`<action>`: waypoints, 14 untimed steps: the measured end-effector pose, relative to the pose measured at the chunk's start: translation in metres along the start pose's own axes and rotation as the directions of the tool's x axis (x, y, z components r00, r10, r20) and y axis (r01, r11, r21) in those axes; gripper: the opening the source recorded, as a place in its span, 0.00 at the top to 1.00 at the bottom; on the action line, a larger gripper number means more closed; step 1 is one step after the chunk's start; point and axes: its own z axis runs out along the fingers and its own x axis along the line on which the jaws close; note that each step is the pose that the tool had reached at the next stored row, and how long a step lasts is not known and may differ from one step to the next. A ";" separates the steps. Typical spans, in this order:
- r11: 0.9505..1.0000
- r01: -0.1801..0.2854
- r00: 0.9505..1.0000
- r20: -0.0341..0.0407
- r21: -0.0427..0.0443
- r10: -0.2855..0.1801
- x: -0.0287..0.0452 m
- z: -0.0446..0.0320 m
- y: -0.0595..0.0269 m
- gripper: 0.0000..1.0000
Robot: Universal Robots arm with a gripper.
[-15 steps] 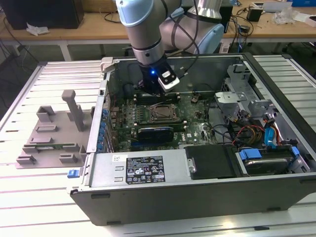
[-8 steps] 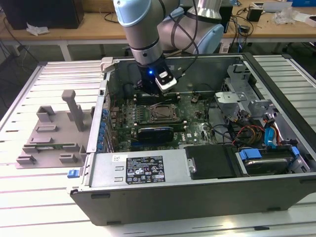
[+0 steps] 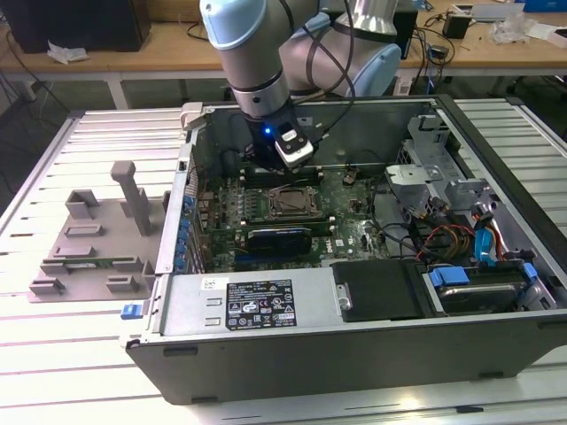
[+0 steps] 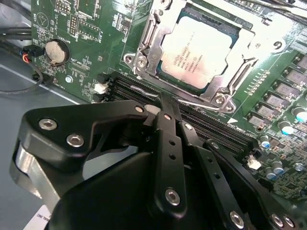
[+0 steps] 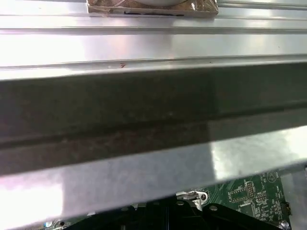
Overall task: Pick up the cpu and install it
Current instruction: 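Install the first cpu locking lever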
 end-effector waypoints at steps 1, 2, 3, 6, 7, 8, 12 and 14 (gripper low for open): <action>1.000 0.001 1.000 0.007 -0.001 -0.001 0.0004 0.0015 -0.0004 0.89; 1.000 0.001 1.000 0.011 -0.002 -0.001 0.0005 0.0022 -0.0007 0.89; 1.000 0.002 1.000 0.014 -0.002 -0.002 0.0006 0.0029 -0.0011 0.89; 1.000 0.003 1.000 0.027 -0.004 -0.003 0.0011 0.0055 -0.0027 0.89; 1.000 0.003 1.000 0.030 -0.004 -0.003 0.0012 0.0059 -0.0033 0.89; 1.000 0.004 0.999 0.036 -0.005 -0.004 0.0013 0.0068 -0.0042 0.89; 1.000 0.006 0.999 0.047 -0.007 -0.005 0.0012 0.0080 -0.0074 0.89; 1.000 0.006 0.999 0.047 -0.007 -0.005 0.0012 0.0079 -0.0074 0.89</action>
